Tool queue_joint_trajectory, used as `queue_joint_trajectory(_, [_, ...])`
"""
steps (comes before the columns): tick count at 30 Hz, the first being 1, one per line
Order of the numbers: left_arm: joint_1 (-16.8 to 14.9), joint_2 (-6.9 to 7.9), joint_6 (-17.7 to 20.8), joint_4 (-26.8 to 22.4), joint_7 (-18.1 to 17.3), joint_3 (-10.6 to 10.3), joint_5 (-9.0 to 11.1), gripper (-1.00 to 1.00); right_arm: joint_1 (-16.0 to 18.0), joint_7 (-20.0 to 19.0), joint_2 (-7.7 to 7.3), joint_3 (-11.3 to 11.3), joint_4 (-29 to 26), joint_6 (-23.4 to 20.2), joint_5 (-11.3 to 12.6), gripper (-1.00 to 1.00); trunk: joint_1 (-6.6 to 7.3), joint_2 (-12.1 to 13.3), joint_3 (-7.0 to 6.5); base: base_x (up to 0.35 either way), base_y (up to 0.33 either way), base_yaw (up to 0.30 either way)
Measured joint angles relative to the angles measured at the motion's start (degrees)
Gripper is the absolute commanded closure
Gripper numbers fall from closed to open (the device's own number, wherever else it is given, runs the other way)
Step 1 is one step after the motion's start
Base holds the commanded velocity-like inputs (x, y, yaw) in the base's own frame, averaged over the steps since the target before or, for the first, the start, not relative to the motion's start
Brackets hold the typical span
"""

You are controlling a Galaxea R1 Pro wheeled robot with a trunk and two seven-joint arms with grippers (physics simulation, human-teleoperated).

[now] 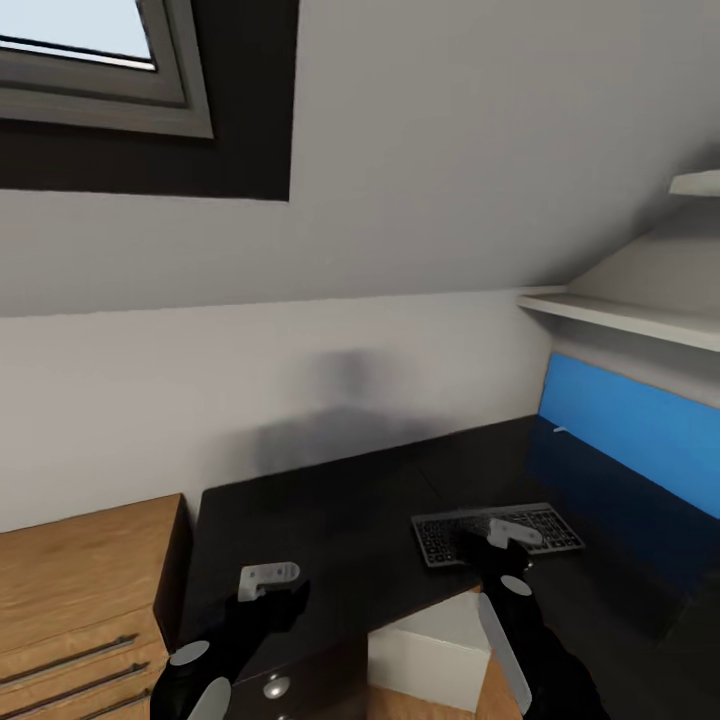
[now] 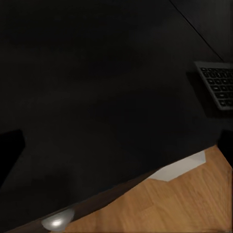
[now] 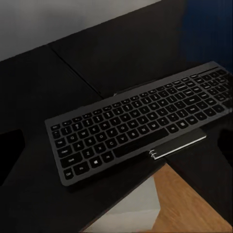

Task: In the bedroom, organize the workspace by keeping the computer under the desk, ensuring the monitor is on the desk, placing the keyboard on the desk next to the monitor, placing the mouse on the desk next to the keyboard, moving the folder from the swivel chair onto the desk next to the mouse, stacking the notebook on top of the folder with the pen on top of the notebook, and positioning the swivel chair next to the desk.

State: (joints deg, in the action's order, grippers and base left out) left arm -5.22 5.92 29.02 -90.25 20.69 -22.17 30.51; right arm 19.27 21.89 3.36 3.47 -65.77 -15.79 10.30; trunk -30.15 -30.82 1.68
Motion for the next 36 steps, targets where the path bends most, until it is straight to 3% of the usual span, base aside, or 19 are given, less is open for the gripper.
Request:
queue_joint_trajectory(15, [0.0, 0.00, 0.0, 0.0, 0.0, 0.0, -0.1, -1.00, 0.0, 0.0, 0.00, 0.0, 0.0, 0.0, -0.1, -1.00, 0.00, 0.0, 0.12, 0.000, 0.000, -0.218])
queue_joint_trajectory(29, [0.0, 0.00, -0.1, 0.0, 0.0, -0.4, -0.2, -1.00, 0.0, 0.0, 0.09, 0.1, 0.1, -0.1, 0.0, -1.00, 0.00, 0.0, 0.12, 0.000, -0.040, -0.017])
queue_joint_trajectory(36, [0.0, 0.00, -0.1, 0.0, 0.0, -0.4, -0.3, -1.00, 0.0, 0.0, 0.14, 0.1, 0.2, 0.0, -0.2, -1.00, 0.00, 0.0, 0.12, 0.000, -0.001, 0.130])
